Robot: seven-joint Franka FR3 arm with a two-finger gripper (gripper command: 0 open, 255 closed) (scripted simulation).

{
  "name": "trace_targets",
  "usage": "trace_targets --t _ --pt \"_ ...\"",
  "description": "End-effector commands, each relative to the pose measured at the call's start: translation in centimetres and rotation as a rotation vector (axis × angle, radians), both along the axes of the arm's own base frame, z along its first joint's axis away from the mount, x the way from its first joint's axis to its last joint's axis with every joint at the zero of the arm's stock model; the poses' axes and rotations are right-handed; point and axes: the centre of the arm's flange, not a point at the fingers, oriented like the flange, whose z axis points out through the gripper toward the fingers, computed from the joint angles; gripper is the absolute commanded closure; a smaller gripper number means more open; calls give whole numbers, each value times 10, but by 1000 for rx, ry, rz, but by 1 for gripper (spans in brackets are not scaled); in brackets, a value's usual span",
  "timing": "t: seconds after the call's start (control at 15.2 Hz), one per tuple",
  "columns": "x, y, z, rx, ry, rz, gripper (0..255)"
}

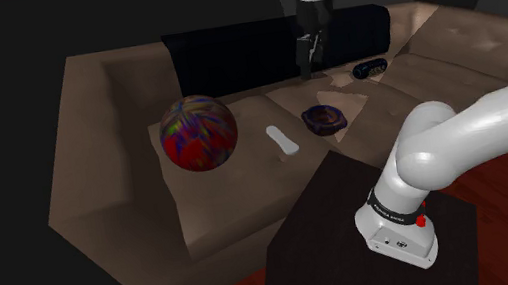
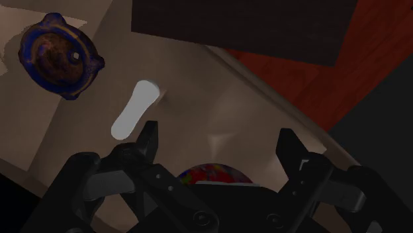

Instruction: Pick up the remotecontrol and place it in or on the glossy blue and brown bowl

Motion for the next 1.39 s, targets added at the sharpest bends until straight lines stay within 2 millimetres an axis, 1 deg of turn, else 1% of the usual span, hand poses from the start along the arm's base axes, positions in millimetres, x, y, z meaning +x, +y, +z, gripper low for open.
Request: trace_targets --t 0.0,0.66,1.32 --pt "0 0 0 0 0 0 0" --pt "54 -61 -106 26 -17 -126 0" --pt "102 -127 -212 52 -35 -252 0"
